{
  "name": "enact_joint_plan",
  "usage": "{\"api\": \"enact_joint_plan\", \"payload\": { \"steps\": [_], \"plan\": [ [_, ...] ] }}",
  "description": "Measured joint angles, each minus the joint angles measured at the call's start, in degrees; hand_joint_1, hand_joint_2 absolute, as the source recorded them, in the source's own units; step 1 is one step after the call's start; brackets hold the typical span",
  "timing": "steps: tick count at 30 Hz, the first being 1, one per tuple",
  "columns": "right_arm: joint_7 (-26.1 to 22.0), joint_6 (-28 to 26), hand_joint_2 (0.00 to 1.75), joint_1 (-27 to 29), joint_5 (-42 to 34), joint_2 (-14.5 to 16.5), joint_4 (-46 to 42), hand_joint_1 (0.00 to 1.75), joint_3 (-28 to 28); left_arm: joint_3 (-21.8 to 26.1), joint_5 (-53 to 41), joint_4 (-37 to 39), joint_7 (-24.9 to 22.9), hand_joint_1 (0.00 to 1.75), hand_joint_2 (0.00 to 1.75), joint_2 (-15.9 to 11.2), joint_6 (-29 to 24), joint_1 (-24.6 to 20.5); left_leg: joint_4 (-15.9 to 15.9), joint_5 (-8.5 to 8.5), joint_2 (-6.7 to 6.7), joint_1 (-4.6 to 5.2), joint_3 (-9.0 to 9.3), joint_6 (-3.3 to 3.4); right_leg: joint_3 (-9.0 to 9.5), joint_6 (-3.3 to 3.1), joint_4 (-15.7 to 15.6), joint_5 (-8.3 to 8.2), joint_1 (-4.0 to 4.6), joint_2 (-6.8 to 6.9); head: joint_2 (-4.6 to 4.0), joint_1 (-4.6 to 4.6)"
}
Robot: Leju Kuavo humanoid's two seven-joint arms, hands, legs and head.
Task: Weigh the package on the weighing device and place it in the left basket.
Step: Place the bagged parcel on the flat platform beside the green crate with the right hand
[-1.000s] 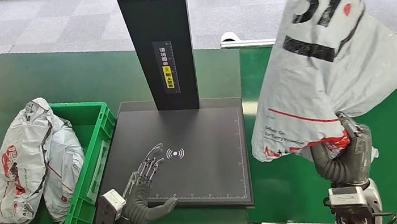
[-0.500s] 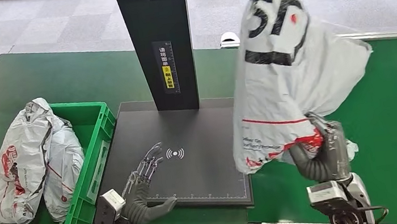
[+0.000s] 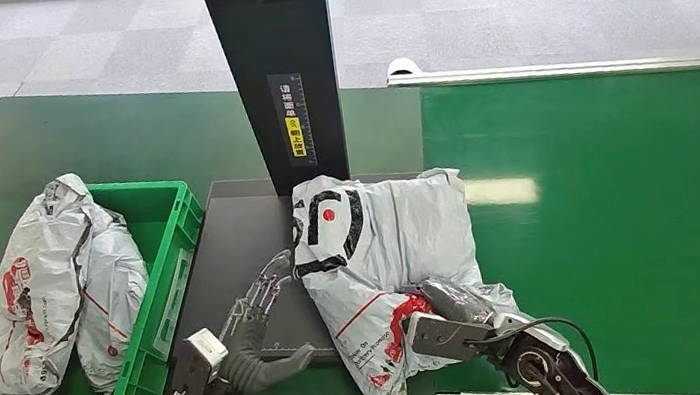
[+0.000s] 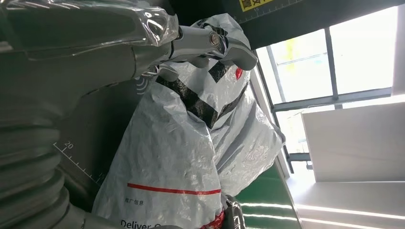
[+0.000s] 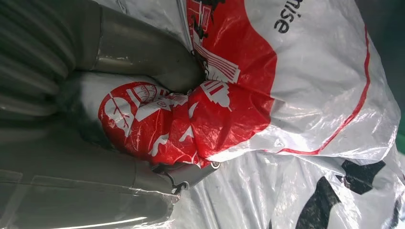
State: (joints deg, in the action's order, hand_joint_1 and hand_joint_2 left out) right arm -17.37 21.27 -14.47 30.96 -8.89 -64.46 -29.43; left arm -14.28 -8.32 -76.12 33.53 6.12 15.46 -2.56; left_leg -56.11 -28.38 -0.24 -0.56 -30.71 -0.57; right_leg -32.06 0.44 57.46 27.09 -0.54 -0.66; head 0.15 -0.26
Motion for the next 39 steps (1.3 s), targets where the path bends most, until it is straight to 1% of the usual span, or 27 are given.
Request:
{"api": "enact_joint_plan", "payload": {
  "steps": [5,7,8,12,14,28,29,30,32,33,34,39],
  "plan": [
    [-0.2,1.3,1.75,-2.2,-2.3,-1.4,1.7,1.75,-2.8,0.0,0.6,0.3,-0.4,0.0,1.75,0.0,-0.3,-0.3,0.0,-0.03,0.1,-0.02,0.33,0.0,0.26,-0.02,0.0,0.0,0.02,-0.09,-0.01,-0.02],
    [-1.3,1.2,1.75,-2.6,-3.4,-1.7,1.9,1.75,-3.4,0.0,0.7,0.3,-0.6,0.0,1.75,0.0,-0.4,-0.3,0.0,-0.02,0.09,-0.02,0.37,-0.01,0.31,-0.02,0.0,-0.01,0.03,-0.09,0.0,-0.01],
    [-2.5,1.1,1.75,-2.7,-4.3,-1.9,1.9,1.75,-3.6,-0.1,0.7,0.3,-0.6,0.0,1.75,0.0,-0.5,-0.2,0.0,-0.01,0.09,-0.02,0.37,-0.01,0.32,-0.02,0.0,-0.01,0.03,-0.09,0.0,-0.01],
    [-10.1,2.8,1.75,-1.6,-10.7,-2.3,0.9,1.75,-3.7,-0.1,0.9,0.2,-0.6,0.0,1.75,0.0,-1.0,0.0,0.0,0.0,0.08,-0.02,0.28,-0.01,0.27,-0.02,0.0,-0.03,0.03,-0.08,-0.01,0.0],
    [-11.9,3.3,1.75,-0.7,-13.0,-2.4,-0.5,1.75,-3.6,-0.1,1.2,0.2,-0.5,0.0,1.75,0.0,-1.1,0.1,0.0,0.0,0.04,-0.02,0.15,-0.01,0.16,-0.02,0.0,-0.03,0.02,-0.07,-0.01,-0.01],
    [-12.1,3.4,1.75,0.7,-14.1,-2.5,-3.2,1.75,-3.2,-0.1,1.3,0.2,-0.4,0.0,1.75,-0.1,-1.1,0.4,0.0,0.0,-0.04,-0.01,-0.14,-0.01,-0.09,-0.02,0.0,-0.02,0.01,-0.05,0.01,-0.01],
    [-12.0,3.2,1.75,0.8,-14.2,-2.5,-3.2,1.72,-3.1,-0.1,1.3,0.2,-0.4,0.0,1.75,-0.1,-1.1,0.4,0.0,0.0,-0.04,-0.01,-0.14,-0.01,-0.09,-0.02,0.0,-0.02,0.01,-0.05,0.0,-0.01],
    [-11.9,3.0,1.75,0.8,-14.3,-2.4,-3.1,1.34,-3.0,-0.1,1.3,0.2,-0.3,0.0,1.75,-0.1,-1.1,0.4,0.0,0.0,-0.04,-0.01,-0.15,-0.01,-0.1,-0.02,0.0,-0.02,0.01,-0.05,0.0,-0.01],
    [-11.6,2.4,1.75,0.8,-14.4,-2.4,-3.1,0.46,-2.7,-0.1,1.4,0.2,-0.2,0.0,1.75,-0.1,-1.1,0.5,0.0,0.0,-0.04,-0.01,-0.16,-0.01,-0.1,-0.02,0.0,-0.02,0.01,-0.05,-0.02,-0.01],
    [-11.5,1.9,1.75,0.9,-14.3,-2.3,-3.0,0.05,-2.5,-0.1,1.4,0.2,-0.2,0.0,1.75,-0.1,-1.1,0.5,0.0,0.0,-0.04,-0.01,-0.16,-0.01,-0.1,-0.02,0.0,-0.02,0.01,-0.05,-0.01,-0.01],
    [-11.4,1.3,1.75,1.0,-14.2,-2.2,-3.0,0.0,-2.3,-0.1,1.4,0.1,-0.2,0.0,1.75,-0.1,-1.1,0.6,0.0,0.0,-0.04,-0.01,-0.16,-0.01,-0.11,-0.02,0.0,-0.02,0.01,-0.05,-0.01,-0.01],
    [-10.9,-0.5,1.75,1.5,-13.6,-1.8,-2.9,0.0,-1.3,0.0,1.4,-0.2,-0.1,0.0,1.75,-0.1,-1.1,1.3,0.0,0.0,-0.05,-0.01,-0.2,-0.01,-0.13,-0.02,0.0,-0.02,0.01,-0.04,0.0,-0.01]
  ]
}}
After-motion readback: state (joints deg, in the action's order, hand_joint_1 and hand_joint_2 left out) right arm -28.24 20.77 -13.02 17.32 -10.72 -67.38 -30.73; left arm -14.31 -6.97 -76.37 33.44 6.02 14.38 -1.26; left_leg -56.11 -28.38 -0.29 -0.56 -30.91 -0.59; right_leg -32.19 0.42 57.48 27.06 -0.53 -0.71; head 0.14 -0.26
